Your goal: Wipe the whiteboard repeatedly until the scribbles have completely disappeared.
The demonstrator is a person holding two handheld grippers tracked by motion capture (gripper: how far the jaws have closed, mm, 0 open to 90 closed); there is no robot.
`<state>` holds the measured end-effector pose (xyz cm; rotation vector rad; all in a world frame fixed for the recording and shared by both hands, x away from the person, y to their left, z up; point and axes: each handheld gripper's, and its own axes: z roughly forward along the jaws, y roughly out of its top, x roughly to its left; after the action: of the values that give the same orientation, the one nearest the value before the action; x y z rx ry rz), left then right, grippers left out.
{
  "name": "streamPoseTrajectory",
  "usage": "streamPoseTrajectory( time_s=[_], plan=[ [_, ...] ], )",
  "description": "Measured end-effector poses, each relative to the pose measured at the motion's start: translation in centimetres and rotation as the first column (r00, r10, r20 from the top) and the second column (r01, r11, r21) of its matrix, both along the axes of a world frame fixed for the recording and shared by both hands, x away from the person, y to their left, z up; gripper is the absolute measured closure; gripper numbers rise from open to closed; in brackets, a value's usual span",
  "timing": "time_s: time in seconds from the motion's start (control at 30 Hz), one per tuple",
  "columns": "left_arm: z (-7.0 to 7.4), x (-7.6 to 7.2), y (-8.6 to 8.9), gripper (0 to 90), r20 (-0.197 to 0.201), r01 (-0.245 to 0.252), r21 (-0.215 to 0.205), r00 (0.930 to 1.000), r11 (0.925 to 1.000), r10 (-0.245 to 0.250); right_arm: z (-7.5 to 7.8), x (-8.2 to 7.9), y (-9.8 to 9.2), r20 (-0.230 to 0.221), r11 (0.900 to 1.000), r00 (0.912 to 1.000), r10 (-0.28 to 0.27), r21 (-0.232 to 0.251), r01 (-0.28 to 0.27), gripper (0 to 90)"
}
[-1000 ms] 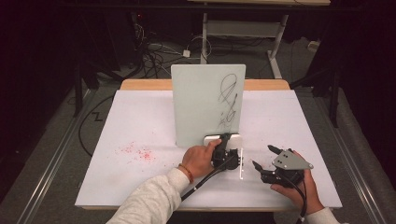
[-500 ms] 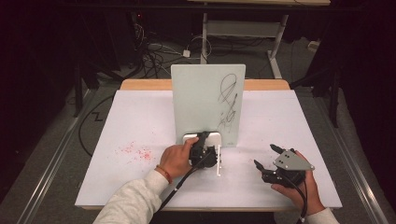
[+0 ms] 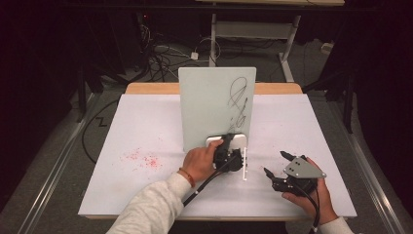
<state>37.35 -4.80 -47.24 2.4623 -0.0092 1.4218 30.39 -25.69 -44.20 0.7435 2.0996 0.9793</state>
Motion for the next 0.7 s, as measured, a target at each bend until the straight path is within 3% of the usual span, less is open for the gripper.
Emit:
streamPoseTrajectory(
  time_s=[0.1, 0.2, 0.37, 0.4, 0.5, 0.53, 0.7],
  plan=[
    [0.3, 0.2, -1.2, 28.3, 0.003, 0.01, -0.003, 0.9999, 0.9999, -0.01, 0.2, -0.1, -0.1, 0.004, 1.0, 1.0, 0.004, 0.011, -0.004, 25.7],
    [0.4, 0.2, -1.1, 28.3, -0.003, 0.019, -0.008, 0.9998, 0.9998, -0.019, 0.2, -0.2, 0.0, 0.005, 1.0, 1.0, 0.006, 0.009, -0.006, 25.7],
    [1.4, 0.6, 0.9, 28.3, 0.006, 0.022, -0.042, 0.9998, 0.9989, -0.021, 0.1, -0.1, -0.1, 0.005, 1.0, 1.0, 0.004, 0.004, -0.004, 25.7],
    [1.8, 0.8, 2.2, 28.3, 0.011, 0.011, -0.067, 0.9999, 0.9977, -0.01, 0.2, -0.2, -0.1, 0.011, 1.0, 0.9999, 0.004, 0.001, -0.004, 25.7],
    [2.4, 0.9, 3.4, 28.3, 0.01, -0.014, -0.1, 0.9998, 0.9949, 0.015, 0.2, -0.3, 0.0, 0.015, 1.0, 0.9999, 0.003, -0.003, -0.003, 25.7],
    [2.9, 1.0, 4.4, 28.3, 0.008, -0.034, -0.129, 0.9993, 0.9911, 0.036, 0.2, -0.3, 0.1, 0.017, 1.0, 0.9998, 0.004, -0.01, -0.004, 25.7],
    [2.4, 0.7, 4.6, 28.3, 0.011, -0.071, -0.181, 0.9972, 0.9809, 0.074, 0.1, -0.3, 0.4, 0.025, 0.999, 0.9996, 0.01, -0.032, -0.01, 25.6]
  ],
)
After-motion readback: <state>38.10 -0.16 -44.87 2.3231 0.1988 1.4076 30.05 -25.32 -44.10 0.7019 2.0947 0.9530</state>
